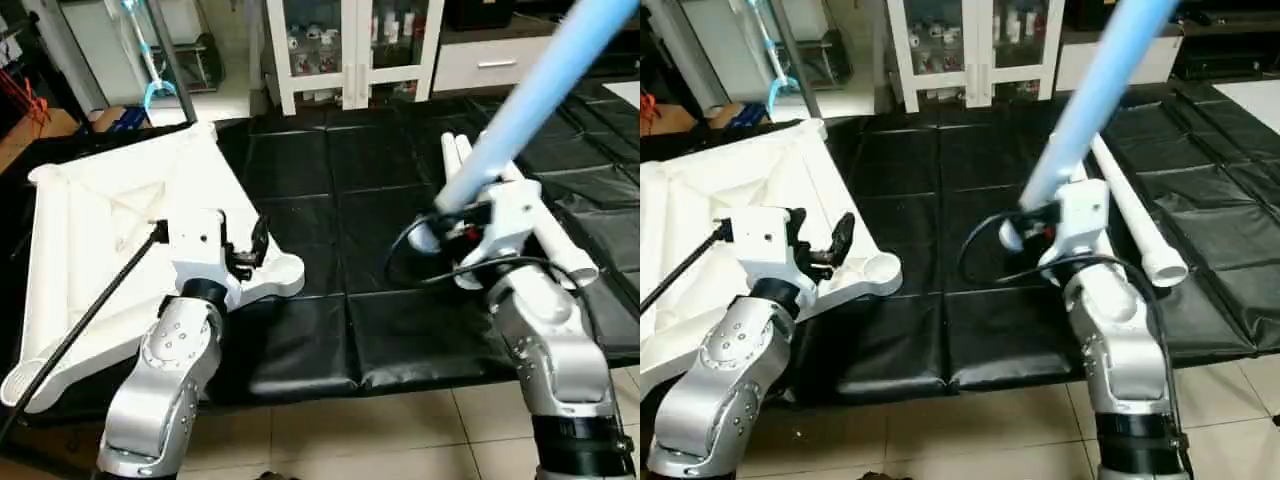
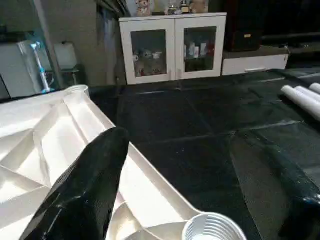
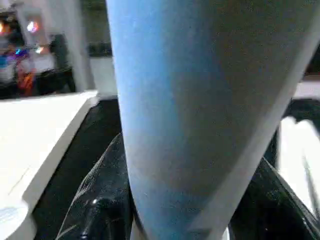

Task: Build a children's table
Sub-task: Pick table leg

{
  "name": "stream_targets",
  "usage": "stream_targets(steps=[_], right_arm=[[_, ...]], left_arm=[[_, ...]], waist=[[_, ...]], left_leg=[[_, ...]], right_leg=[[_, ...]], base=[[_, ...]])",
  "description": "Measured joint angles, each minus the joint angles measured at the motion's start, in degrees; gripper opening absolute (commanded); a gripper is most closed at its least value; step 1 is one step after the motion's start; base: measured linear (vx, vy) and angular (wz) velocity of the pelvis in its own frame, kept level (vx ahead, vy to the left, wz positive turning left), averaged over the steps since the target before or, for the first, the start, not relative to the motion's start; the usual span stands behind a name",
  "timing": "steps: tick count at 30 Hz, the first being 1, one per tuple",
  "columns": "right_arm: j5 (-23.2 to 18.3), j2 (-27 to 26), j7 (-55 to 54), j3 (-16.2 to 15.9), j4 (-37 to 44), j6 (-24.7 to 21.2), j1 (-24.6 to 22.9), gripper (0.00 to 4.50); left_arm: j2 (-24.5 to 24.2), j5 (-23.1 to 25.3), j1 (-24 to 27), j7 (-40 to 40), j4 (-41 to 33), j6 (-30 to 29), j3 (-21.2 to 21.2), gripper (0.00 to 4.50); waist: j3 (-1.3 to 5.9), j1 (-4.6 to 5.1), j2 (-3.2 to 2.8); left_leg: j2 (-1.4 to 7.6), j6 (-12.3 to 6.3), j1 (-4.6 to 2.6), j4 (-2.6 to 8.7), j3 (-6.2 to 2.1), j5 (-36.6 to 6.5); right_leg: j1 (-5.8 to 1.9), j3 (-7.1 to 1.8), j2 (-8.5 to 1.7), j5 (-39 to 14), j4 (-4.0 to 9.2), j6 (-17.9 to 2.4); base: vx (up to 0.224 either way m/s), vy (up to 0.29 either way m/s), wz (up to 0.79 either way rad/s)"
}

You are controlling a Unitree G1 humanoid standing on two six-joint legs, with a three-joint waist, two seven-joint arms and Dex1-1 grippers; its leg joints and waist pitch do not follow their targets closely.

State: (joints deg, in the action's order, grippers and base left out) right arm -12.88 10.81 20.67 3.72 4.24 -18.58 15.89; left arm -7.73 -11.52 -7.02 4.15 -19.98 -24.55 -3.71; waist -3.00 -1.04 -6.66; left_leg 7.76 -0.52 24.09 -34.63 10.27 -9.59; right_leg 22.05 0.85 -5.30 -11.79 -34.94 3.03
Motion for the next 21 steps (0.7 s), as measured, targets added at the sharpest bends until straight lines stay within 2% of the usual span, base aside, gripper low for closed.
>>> stream_targets(steps=[4, 5, 7, 8, 10, 11, 13, 14, 15, 17, 19, 21], right_arm=[[-2.42, 0.75, 3.53, -0.47, -0.01, -1.31, -0.57, 1.88], [-2.68, 1.01, 4.53, -0.78, 0.00, -1.25, -0.38, 1.88], [-2.93, 1.03, 5.56, -1.03, -0.07, -1.23, -0.03, 1.88], [-3.16, 1.15, 6.55, -1.43, -0.12, -1.13, 0.08, 1.88], [-3.41, 1.24, 8.39, -2.18, -0.36, -0.71, 0.40, 1.88], [-3.49, 1.31, 9.24, -2.50, -0.48, -0.30, 0.55, 1.88], [-3.61, 1.95, 10.99, -3.12, -1.10, 0.66, 0.64, 1.88], [-3.85, 2.55, 12.20, -3.32, -1.23, 0.73, 0.64, 1.88], [-4.17, 3.00, 12.79, -3.38, -1.33, 0.76, 0.65, 1.88], [-4.68, 3.36, 13.60, -3.39, -1.90, 1.17, 0.75, 1.88], [-4.78, 3.42, 13.82, -3.40, -2.28, 1.24, 1.08, 1.88], [-4.87, 3.59, 14.87, -3.28, -3.48, 1.54, 2.45, 1.88]], left_arm=[[-0.33, 0.70, 1.07, -0.54, -0.04, 1.38, -0.72, 3.62], [-0.40, 1.30, 2.10, -0.94, -0.03, 2.26, -1.47, 3.62], [-0.30, 1.79, 2.72, -1.02, 0.01, 2.55, -2.27, 3.62], [-0.16, 1.92, 2.87, -1.18, 0.01, 2.72, -2.64, 3.62], [-0.16, 2.45, 3.52, -1.49, 0.01, 3.23, -3.53, 3.62], [-0.17, 2.70, 4.28, -1.70, 0.02, 3.37, -4.04, 3.62], [-0.15, 2.89, 5.78, -1.89, 0.02, 3.59, -4.10, 3.62], [-0.22, 2.97, 6.93, -2.14, 0.03, 3.62, -4.04, 3.62], [-0.34, 3.08, 7.43, -2.38, 0.03, 3.63, -4.06, 3.62], [-0.62, 3.44, 7.52, -2.79, 0.03, 3.65, -4.09, 3.62], [-0.64, 3.46, 7.45, -2.99, 0.03, 3.77, -4.12, 3.62], [-0.60, 3.43, 7.24, -3.96, 0.12, 4.12, -4.19, 3.62]], waist=[[-0.14, -0.13, 0.32], [-0.10, -0.14, 0.32], [-0.05, 0.28, 0.20], [-0.04, 0.35, 0.20], [-0.04, 0.49, 0.19], [-0.10, 0.66, 0.12], [-0.28, 0.77, 0.03], [-0.64, 0.88, -0.15], [-0.85, 0.91, -0.24], [-1.00, 0.94, -0.22], [-1.06, 0.98, -0.37], [-1.03, 1.20, -0.43]], left_leg=[[0.00, 0.00, 0.05, 0.06, 0.02, 0.00], [-0.07, -0.01, 0.24, 0.06, -0.28, 0.01], [-0.13, -0.05, 0.94, -0.06, -1.02, 0.03], [-0.24, -0.27, 1.33, -0.09, -1.64, 0.17], [-0.26, -0.47, 1.65, -0.18, -2.25, 0.30], [-0.26, -0.44, 1.67, -0.16, -2.44, 0.28], [-0.31, -0.39, 1.46, -0.13, -2.55, 0.25], [-0.45, -0.36, 1.09, -0.11, -2.77, 0.22], [-0.58, -0.29, 0.88, -0.10, -2.99, 0.15], [-1.08, -0.29, 0.88, 0.00, -3.63, 0.14], [-1.36, -0.35, 0.86, 0.14, -3.85, 0.11], [-2.15, -0.61, 0.86, 0.14, -4.54, -0.01]], right_leg=[[0.05, 0.01, 0.00, 0.21, 0.03, -0.34], [0.01, 0.32, -0.10, 0.21, 0.10, -0.35], [-0.03, 1.56, -0.39, 0.26, 0.44, -0.43], [-0.19, 2.41, -0.55, 0.29, 0.61, -0.50], [-0.59, 3.57, -0.88, 0.15, 0.78, -0.64], [-1.01, 4.34, -1.17, -0.02, 0.93, -0.62], [-1.78, 5.16, -1.56, -0.63, 1.00, 0.01], [-2.65, 5.76, -1.87, -1.08, 1.13, 0.34], [-3.21, 6.10, -2.02, -1.55, 1.18, 0.59], [-4.14, 6.27, -1.98, -1.94, 1.52, 0.89], [-4.95, 6.27, -1.94, -2.15, 1.97, 1.05], [-5.66, 6.08, -1.93, -2.74, 2.00, 1.02]], base=[[0.000, 0.000, 0.00], [0.000, 0.000, 0.00], [0.000, 0.000, 0.00], [0.016, -0.009, 0.28], [0.014, -0.013, 0.29], [0.015, -0.019, 0.30], [0.019, -0.019, 0.39], [0.017, -0.005, 0.35], [0.015, 0.003, 0.39], [0.015, 0.003, 0.41], [0.034, 0.008, 0.41], [0.057, 0.019, 0.39]])
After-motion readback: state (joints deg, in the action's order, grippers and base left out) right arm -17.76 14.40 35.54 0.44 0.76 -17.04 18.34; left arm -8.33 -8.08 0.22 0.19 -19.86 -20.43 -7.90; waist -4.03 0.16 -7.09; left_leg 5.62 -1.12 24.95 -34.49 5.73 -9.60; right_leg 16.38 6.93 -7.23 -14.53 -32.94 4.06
